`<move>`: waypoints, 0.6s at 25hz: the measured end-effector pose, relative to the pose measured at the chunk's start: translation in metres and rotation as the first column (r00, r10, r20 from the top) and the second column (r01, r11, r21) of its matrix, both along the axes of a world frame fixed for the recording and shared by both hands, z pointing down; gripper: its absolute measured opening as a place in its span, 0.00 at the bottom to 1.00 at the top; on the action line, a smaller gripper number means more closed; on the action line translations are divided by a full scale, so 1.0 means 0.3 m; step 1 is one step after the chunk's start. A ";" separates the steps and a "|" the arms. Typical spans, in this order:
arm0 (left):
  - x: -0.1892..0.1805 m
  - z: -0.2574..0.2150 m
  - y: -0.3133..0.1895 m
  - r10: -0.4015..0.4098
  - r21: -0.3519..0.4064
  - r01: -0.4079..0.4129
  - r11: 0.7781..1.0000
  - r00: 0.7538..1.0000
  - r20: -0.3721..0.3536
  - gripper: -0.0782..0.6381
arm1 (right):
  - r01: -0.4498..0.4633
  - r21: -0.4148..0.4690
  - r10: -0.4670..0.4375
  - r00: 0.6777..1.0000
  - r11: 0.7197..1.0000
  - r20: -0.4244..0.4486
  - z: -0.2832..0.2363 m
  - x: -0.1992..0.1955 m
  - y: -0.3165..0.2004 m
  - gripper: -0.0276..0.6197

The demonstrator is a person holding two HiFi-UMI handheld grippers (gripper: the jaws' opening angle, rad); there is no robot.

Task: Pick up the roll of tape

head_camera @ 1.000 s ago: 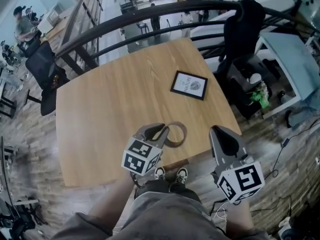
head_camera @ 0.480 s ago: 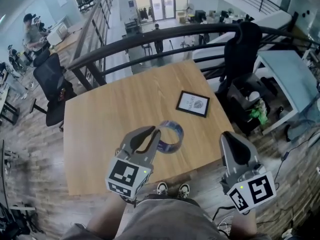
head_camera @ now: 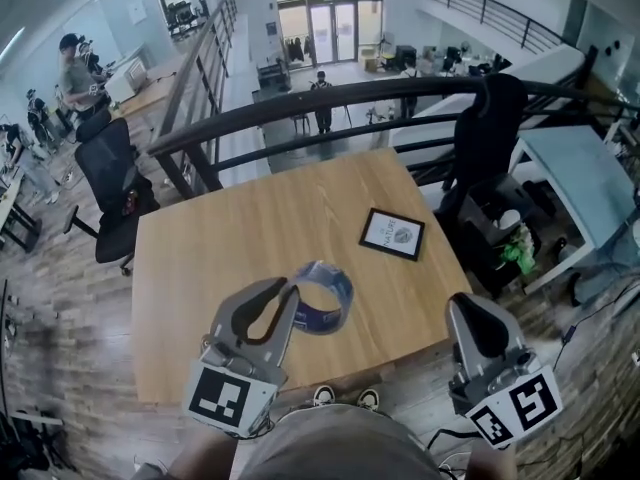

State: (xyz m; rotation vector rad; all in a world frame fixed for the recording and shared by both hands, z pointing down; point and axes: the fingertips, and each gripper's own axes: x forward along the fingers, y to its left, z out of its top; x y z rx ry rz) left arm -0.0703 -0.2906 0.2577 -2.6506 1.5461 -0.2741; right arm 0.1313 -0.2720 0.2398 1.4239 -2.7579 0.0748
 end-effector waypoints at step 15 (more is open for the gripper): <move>-0.102 0.013 0.007 0.021 0.038 -0.021 0.999 1.000 0.017 0.18 | 0.025 -0.016 -0.025 0.999 1.000 -0.028 0.042 -0.093 0.022 0.08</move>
